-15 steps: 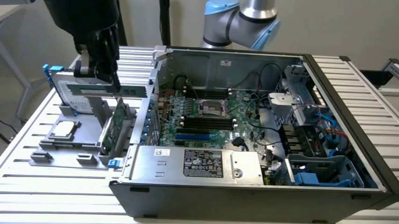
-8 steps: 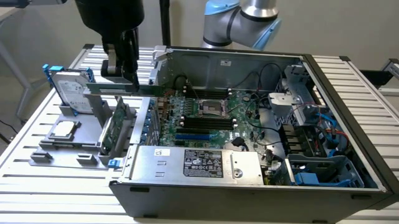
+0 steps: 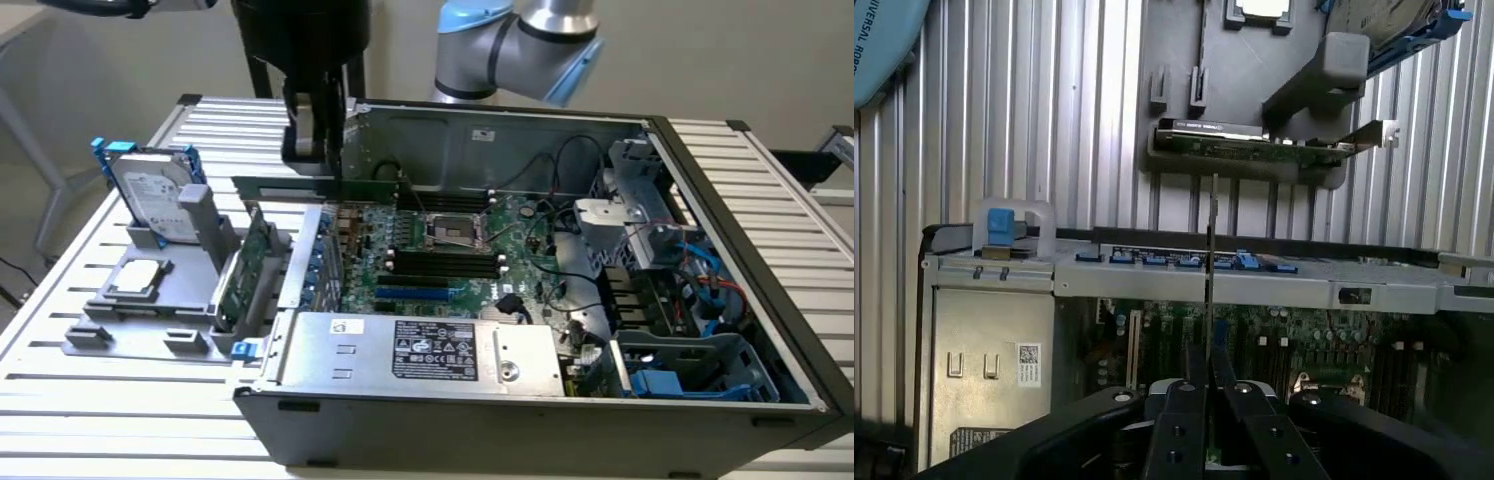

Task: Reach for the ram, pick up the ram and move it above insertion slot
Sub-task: 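Pick up the ram and move it above insertion slot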

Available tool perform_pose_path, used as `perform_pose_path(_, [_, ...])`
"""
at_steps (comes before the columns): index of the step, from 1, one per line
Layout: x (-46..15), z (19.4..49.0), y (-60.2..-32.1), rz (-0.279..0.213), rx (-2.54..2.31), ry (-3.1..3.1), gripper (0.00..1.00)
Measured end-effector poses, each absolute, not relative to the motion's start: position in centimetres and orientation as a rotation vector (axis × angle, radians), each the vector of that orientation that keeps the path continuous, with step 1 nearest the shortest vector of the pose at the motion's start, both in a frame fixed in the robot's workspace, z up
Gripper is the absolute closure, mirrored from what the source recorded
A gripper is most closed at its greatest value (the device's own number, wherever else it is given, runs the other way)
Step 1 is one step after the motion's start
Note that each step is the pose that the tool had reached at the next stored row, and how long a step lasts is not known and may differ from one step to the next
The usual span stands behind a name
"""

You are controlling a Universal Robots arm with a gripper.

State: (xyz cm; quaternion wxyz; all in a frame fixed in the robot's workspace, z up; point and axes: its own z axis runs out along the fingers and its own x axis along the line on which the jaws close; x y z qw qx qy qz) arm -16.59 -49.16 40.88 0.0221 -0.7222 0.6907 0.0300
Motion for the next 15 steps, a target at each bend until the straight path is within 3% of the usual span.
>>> perform_pose_path(15, [-10.7,40.7,-47.0,0.093,-2.237,2.14,0.87])
